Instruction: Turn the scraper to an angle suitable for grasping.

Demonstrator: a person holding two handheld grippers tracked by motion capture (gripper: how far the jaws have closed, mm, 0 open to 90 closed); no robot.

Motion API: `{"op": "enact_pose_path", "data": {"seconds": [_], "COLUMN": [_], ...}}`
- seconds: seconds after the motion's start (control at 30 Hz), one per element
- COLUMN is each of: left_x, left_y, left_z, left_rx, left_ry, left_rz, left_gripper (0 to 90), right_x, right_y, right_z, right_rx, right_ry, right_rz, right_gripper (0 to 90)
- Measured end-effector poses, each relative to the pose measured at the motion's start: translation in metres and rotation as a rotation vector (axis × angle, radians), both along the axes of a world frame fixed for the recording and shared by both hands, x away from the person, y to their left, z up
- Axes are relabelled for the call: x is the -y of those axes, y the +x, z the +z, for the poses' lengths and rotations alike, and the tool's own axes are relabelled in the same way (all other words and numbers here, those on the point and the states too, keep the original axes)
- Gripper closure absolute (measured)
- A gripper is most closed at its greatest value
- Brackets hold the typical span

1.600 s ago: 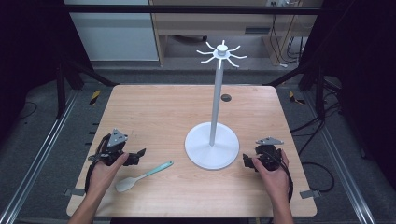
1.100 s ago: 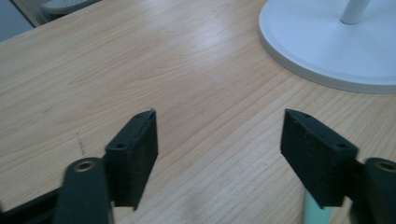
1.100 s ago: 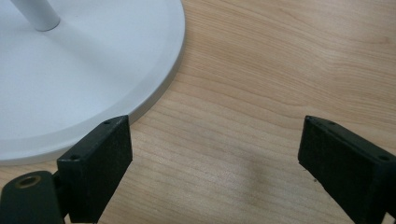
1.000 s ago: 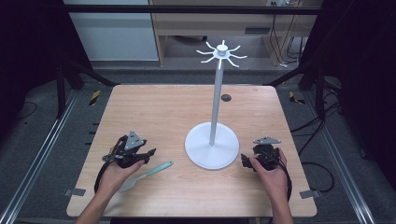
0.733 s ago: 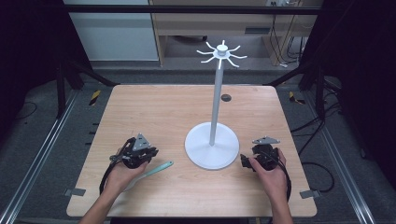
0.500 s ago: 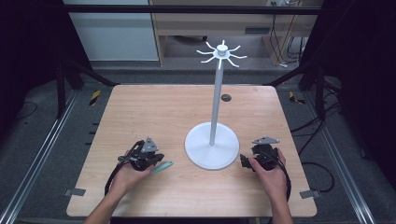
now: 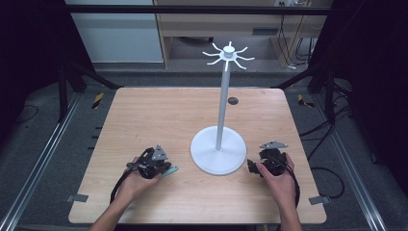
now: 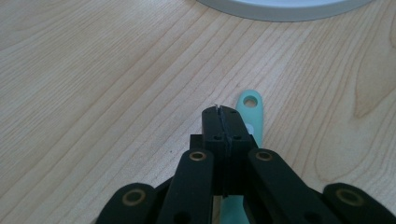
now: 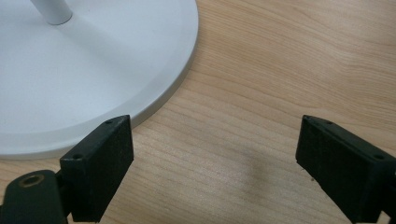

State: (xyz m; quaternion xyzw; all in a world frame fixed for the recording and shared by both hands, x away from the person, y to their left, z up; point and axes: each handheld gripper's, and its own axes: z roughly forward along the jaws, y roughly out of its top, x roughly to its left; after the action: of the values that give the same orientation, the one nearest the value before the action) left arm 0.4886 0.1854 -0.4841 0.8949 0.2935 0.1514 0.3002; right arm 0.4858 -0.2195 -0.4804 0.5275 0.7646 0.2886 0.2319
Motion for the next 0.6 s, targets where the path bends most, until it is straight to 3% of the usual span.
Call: {"op": "enact_pose_path", "data": {"seconds": [0.07,0.27,0.6], "left_x": [0.0,0.008,-0.001], "left_y": [-0.001,-0.013,-0.012], "left_z": [0.0,0.003,0.019], "left_rx": [-0.018,-0.028,0.027], "left_ry": [-0.006,0.035,-0.003], "left_rz": [-0.014,-0.085,-0.06], "left_gripper": [90.0,90.0,90.0], "right_x": [0.0,-0.001,-0.001], "right_y": [0.0,0.0,0.0], "right_z": [0.0,-0.001,-0.001], "right_rx": [-0.003,-0.007,-0.007], "right_ry": [-0.002,-0.001,-0.009], "right_rz": [0.003,0.004,0.002], "right_gripper": [11.4,11.5,11.4]}}
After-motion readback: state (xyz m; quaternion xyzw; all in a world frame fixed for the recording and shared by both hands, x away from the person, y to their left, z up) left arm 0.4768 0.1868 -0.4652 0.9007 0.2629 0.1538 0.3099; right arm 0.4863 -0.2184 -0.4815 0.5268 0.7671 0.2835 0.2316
